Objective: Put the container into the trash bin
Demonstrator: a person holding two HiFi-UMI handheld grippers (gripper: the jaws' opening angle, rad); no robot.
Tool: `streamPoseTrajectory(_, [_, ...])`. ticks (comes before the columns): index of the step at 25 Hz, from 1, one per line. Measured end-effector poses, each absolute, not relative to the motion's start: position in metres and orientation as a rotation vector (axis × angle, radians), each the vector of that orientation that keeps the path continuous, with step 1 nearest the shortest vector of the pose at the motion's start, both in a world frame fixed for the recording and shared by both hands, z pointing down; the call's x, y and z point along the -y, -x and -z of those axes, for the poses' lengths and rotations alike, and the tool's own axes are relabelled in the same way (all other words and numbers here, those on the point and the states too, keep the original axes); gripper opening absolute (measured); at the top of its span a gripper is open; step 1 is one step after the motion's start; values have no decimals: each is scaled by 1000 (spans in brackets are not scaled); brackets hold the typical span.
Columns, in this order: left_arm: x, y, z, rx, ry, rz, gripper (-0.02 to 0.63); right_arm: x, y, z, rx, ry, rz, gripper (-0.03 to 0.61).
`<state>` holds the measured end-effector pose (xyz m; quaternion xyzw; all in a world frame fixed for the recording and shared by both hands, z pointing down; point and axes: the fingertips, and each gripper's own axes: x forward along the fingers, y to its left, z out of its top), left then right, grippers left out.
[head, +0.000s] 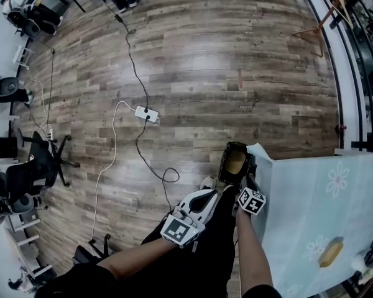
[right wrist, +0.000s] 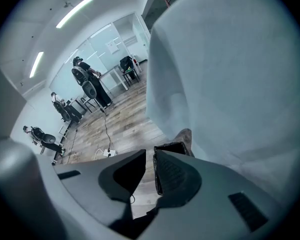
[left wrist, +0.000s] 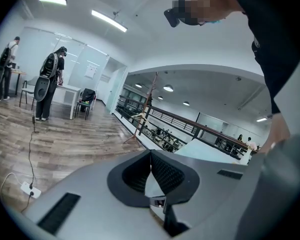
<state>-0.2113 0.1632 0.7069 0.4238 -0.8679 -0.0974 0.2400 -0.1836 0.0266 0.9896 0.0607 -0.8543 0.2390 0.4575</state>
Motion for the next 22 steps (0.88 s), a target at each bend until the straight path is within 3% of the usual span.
streamPoseTrajectory(10, [-156, 226, -641, 2339, -1351, 188, 14, -27, 178, -819, 2336, -192, -664, 46])
streamPoseTrajectory(22, [-91, 193, -571, 2204, -1691, 201, 14, -17, 118, -610, 2639, -297, -563, 41])
